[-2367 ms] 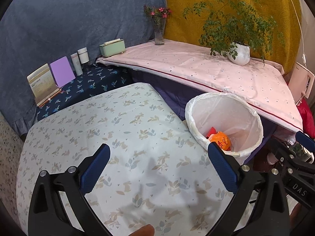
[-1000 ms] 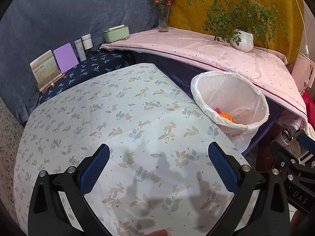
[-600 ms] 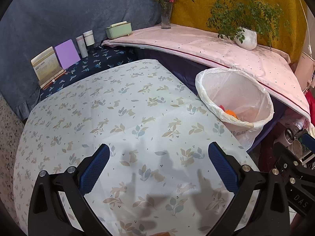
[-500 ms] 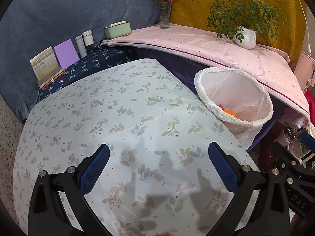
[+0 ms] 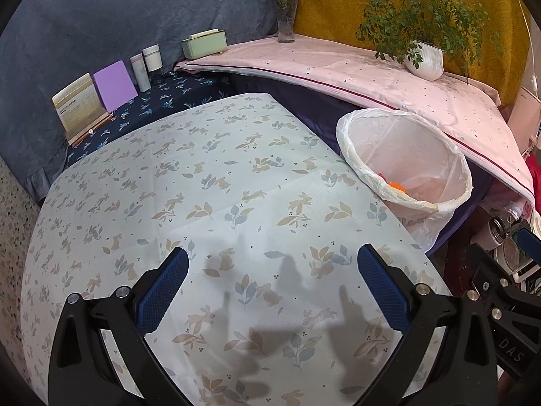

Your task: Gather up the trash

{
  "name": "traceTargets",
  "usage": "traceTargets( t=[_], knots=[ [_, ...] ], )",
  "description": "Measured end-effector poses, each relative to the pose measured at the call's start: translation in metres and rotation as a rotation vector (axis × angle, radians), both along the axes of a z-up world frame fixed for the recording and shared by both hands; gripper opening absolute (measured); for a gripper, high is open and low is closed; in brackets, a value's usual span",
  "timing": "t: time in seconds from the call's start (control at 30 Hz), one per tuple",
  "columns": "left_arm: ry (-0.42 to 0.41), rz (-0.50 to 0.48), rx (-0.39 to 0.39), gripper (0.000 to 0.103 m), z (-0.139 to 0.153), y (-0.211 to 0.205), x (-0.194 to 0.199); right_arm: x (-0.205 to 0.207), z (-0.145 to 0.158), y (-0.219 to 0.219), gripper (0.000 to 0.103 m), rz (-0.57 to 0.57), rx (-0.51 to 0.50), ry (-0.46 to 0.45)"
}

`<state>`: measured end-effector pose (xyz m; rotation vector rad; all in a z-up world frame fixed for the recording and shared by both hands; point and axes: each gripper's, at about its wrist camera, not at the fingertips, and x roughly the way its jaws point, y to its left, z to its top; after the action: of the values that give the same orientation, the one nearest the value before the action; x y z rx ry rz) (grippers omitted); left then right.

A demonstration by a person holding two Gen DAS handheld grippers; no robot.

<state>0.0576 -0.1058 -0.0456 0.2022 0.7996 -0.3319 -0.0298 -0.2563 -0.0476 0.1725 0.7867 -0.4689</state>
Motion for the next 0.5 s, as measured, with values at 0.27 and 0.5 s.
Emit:
traceTargets(
  t=[0.27,0.5],
  knots=[
    [-0.001,-0.003,0.006,0.096,0.0005,0.0001,-0.0002,-0.0001,0.0001,0.0001,0.088,-0.002,-0.001,-0.001],
    [-0.008,-0.007,0.010,0.096,0.0006,-0.0009,-0.0014,-0.0001,-0.0005,0.0002,0.088,0.001,0.000,-0.001]
  ],
)
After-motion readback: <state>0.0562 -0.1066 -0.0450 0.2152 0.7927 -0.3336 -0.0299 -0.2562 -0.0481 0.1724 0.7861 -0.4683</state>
